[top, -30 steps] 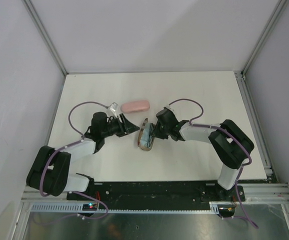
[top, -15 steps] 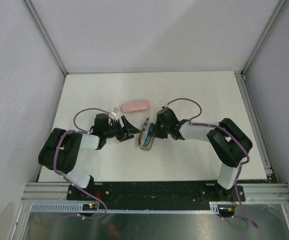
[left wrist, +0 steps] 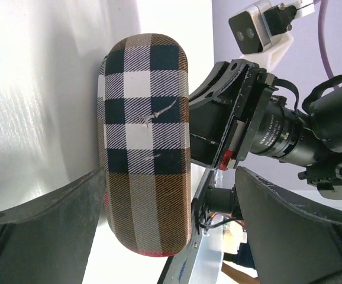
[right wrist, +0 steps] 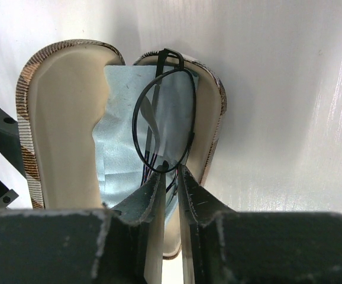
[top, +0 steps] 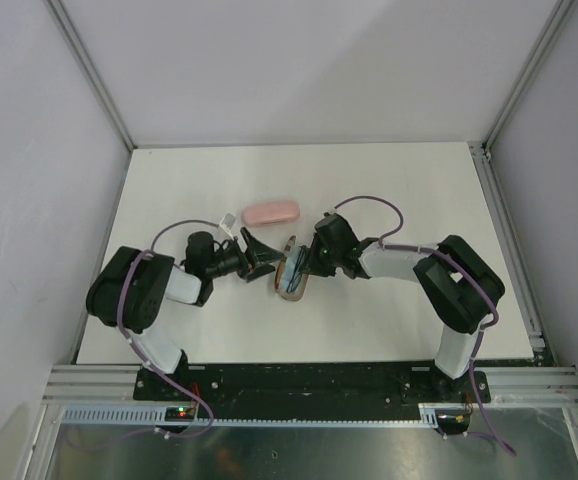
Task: Organize the sunglasses
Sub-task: Adjust the sunglasses in the sunglasses case.
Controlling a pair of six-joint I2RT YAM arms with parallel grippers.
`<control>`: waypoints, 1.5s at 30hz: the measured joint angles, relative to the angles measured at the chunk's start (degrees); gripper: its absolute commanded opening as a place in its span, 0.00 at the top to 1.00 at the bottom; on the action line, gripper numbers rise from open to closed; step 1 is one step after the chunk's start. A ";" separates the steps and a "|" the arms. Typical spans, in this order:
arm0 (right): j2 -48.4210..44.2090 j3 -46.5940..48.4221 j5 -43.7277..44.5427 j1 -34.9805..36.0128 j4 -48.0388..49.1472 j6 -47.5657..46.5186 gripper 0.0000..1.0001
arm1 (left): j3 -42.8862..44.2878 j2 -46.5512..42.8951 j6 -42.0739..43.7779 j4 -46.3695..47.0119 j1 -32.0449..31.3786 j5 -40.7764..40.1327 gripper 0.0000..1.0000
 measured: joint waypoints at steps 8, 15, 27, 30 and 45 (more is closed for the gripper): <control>0.35 0.00 -0.98 -0.44 0.81 -0.04 0.84 | 0.00 4.26 -1.97 3.50 -0.17 1.03 0.10; 0.63 0.00 -1.55 -0.63 1.49 -0.22 0.84 | 0.02 7.61 -2.16 3.82 -1.11 1.22 0.16; 0.66 0.20 -2.21 -0.85 1.09 -0.46 0.84 | 0.57 7.69 -3.39 4.74 -2.21 1.42 0.37; 0.66 1.05 -2.14 -0.83 -0.57 -1.16 0.84 | 0.57 7.67 -3.39 4.74 -2.21 1.49 0.37; 0.42 5.95 -1.79 -0.13 -10.82 -3.28 0.84 | 0.39 6.78 -2.91 4.48 -3.93 -0.37 0.39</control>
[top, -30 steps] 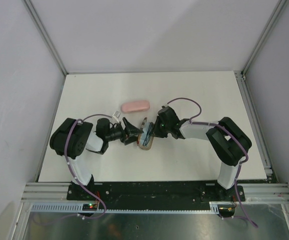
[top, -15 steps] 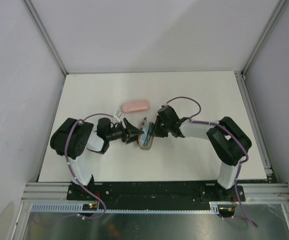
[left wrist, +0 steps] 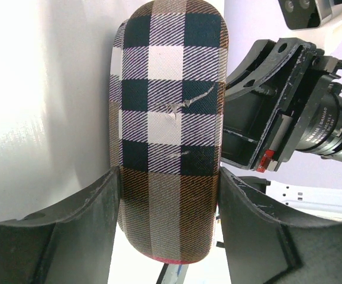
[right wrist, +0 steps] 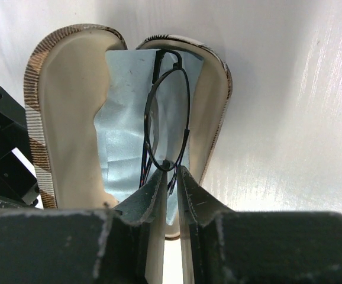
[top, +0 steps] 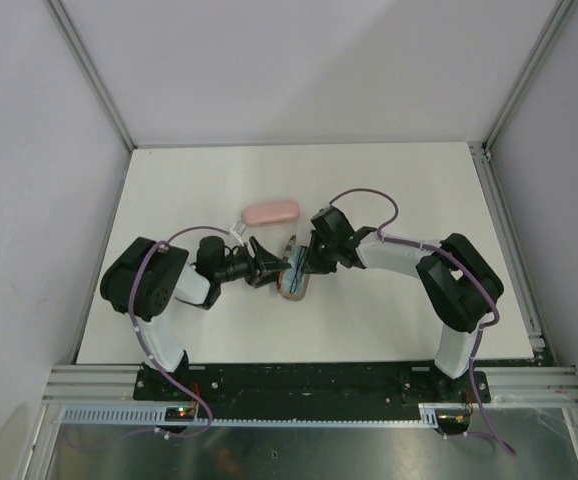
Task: Organize the sunglasses
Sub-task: Adjust the sunglasses in the sunglasses case.
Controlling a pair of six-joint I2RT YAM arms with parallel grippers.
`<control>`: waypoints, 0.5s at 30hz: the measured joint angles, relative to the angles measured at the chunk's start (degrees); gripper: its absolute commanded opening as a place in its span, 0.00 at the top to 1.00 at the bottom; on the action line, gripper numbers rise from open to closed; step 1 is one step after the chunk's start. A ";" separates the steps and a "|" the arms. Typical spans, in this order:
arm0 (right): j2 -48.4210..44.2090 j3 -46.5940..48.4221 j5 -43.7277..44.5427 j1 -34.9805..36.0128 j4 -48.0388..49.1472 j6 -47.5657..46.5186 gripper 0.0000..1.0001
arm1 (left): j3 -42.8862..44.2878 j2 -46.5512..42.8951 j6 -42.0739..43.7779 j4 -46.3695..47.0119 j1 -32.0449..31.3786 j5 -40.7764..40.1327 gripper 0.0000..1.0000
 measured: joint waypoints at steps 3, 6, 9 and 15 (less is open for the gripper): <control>-0.22 1.33 0.76 0.26 -2.27 -1.05 0.84 | -0.02 -0.31 0.00 -0.02 -0.57 -0.48 0.40; -0.76 2.47 1.95 0.70 -4.81 -2.27 0.84 | -0.02 -0.39 0.02 -0.04 -0.98 -0.70 0.40; -1.01 3.63 3.21 1.18 -7.13 -3.52 0.84 | -0.04 -0.48 0.00 -0.09 -1.31 -1.05 0.40; -0.98 5.27 5.55 2.05 -10.73 -5.22 0.84 | -0.52 -1.22 0.04 -0.48 -1.57 -2.12 0.40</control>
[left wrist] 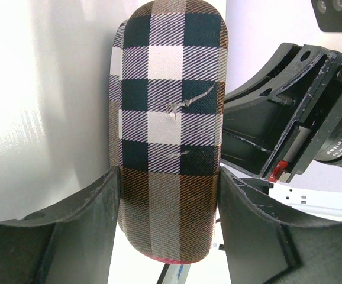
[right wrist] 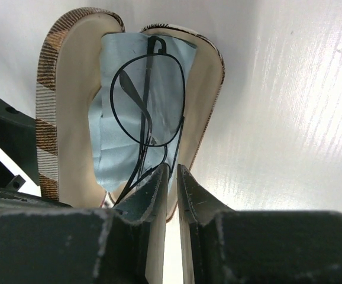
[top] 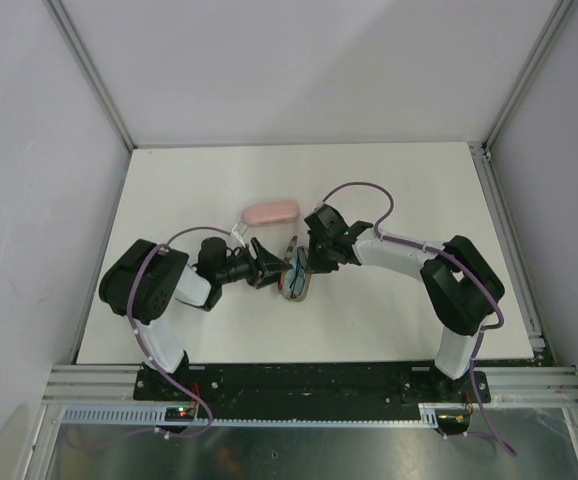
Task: Organize the sunglasses
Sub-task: Adjust the sunglasses in the sunglasses case.
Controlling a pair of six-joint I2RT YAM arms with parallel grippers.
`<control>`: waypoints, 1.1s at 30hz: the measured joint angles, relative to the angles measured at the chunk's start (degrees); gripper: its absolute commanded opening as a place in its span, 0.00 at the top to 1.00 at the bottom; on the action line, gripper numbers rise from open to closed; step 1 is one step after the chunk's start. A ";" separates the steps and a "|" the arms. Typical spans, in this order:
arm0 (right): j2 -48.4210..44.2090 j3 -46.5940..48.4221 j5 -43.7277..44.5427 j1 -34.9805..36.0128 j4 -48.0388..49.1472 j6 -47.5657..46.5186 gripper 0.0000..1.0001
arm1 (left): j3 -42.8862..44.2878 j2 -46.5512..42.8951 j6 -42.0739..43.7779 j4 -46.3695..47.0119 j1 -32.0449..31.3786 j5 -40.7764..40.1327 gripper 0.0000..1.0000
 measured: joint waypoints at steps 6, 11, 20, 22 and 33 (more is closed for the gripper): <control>0.74 0.76 1.29 0.42 -1.20 -0.26 0.79 | -0.59 -1.36 0.00 -0.24 -0.46 -1.07 0.40; 1.22 0.76 1.31 0.72 -0.76 -0.22 0.79 | -0.70 -1.60 0.00 -0.37 -0.61 -1.36 0.40; 1.22 0.79 1.29 1.64 2.56 -0.24 0.80 | -1.31 -1.84 -0.02 -0.50 -0.72 -1.40 0.40; 1.33 0.79 1.03 1.84 3.61 -0.24 0.80 | -1.31 -1.86 -0.02 -0.57 -0.72 -1.40 0.40; 2.62 1.11 -0.48 2.75 7.98 0.28 0.80 | -1.79 -2.32 0.00 -1.01 -0.66 -2.54 0.40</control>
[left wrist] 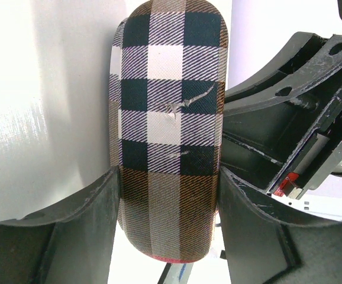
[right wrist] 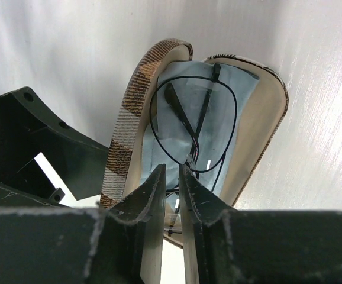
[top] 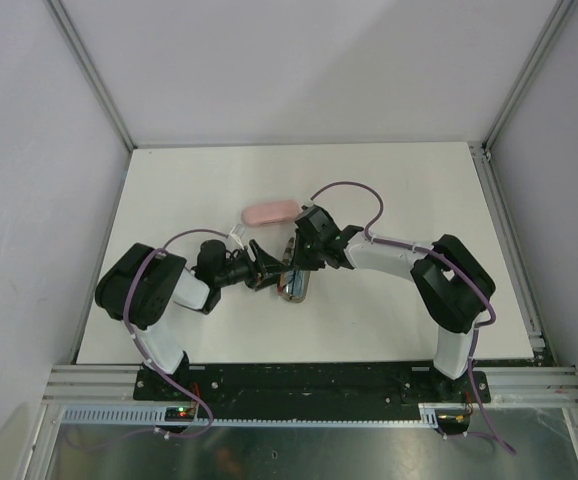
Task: Organize the sunglasses
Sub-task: Adjust the sunglasses in the sunglasses case.
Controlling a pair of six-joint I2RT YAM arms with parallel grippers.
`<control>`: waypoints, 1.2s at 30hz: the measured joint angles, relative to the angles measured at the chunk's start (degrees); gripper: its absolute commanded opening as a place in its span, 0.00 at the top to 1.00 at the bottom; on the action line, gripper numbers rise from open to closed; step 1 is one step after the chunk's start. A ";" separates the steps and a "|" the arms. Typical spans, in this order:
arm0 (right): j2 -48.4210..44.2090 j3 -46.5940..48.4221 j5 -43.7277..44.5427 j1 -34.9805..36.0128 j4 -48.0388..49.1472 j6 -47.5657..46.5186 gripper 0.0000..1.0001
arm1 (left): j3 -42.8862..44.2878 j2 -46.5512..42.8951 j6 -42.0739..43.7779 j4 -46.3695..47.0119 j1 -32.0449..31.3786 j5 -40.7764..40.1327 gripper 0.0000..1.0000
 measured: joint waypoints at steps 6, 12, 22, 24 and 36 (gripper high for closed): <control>-0.13 0.04 0.26 0.00 -0.28 -0.39 0.75 | -0.02 -0.15 0.00 -0.13 0.00 -0.09 0.40; -2.84 -0.63 0.59 -0.35 -1.44 -1.14 0.68 | -0.02 -0.24 -0.02 -0.07 -0.13 -0.02 0.40; -13.29 -8.66 -1.25 -5.09 0.92 -1.38 0.65 | -0.02 -0.28 -0.02 -0.07 -0.15 0.24 0.40; -13.55 -9.70 -1.53 -5.68 1.44 -2.12 0.64 | -0.02 -0.28 -0.02 -0.07 -0.15 0.39 0.40; -12.22 -10.86 -6.32 -5.64 11.17 -7.26 0.73 | 0.00 -0.28 -0.02 -0.07 -0.17 1.40 0.40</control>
